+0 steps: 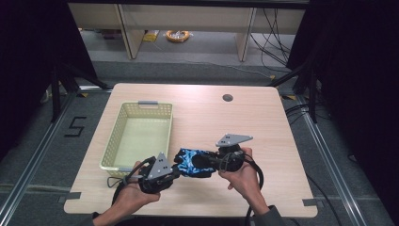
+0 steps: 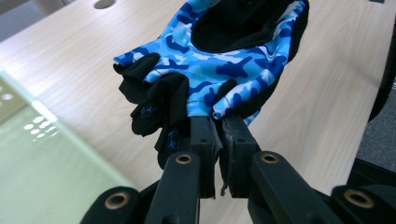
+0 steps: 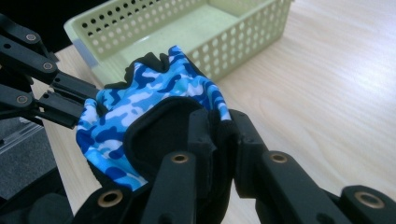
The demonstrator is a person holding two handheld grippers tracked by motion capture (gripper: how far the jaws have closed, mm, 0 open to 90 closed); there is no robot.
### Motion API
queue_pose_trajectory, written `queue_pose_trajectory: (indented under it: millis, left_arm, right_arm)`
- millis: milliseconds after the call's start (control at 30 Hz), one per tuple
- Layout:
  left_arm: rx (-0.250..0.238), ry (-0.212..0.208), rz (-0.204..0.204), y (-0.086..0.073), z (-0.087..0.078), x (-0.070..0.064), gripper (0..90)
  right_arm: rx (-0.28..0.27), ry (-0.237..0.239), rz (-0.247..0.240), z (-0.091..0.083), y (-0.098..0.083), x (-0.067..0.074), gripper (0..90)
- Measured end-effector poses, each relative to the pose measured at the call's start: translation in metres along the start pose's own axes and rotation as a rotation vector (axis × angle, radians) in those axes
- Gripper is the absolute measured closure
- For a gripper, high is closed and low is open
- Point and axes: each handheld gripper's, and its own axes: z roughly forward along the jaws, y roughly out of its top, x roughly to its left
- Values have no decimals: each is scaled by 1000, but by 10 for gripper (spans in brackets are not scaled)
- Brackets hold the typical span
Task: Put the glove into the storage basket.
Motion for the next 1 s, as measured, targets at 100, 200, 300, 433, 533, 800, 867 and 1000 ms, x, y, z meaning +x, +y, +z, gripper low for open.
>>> queue_pose_trajectory:
  millis: [100, 200, 300, 433, 533, 800, 867, 1000]
  left_arm:
    - [-19, 19, -11, 1, -10, 9, 838]
    - [-13, 35, -8, 1, -21, 20, 838]
    - [-29, 58, -40, 0, -28, 32, 838]
    - [-15, 75, -46, -2, -36, 48, 838]
    - [-16, 91, -59, -5, -40, 57, 839]
    - [-6, 129, -102, -20, -50, 82, 839]
    - [-2, 134, -115, -24, -51, 88, 839]
    - [15, 147, -152, -35, -53, 102, 838]
  right_arm:
    - [-6, 13, -12, 6, 12, 3, 807]
    - [-13, 32, -8, 14, 22, 5, 807]
    - [-7, 45, 9, 23, 33, 8, 807]
    - [-18, 56, -4, 35, 47, 13, 807]
    - [4, 52, -22, 43, 58, 17, 807]
    - [7, 67, -18, 67, 81, 25, 807]
    - [9, 79, -7, 75, 85, 28, 807]
    - [35, 77, -22, 93, 90, 33, 808]
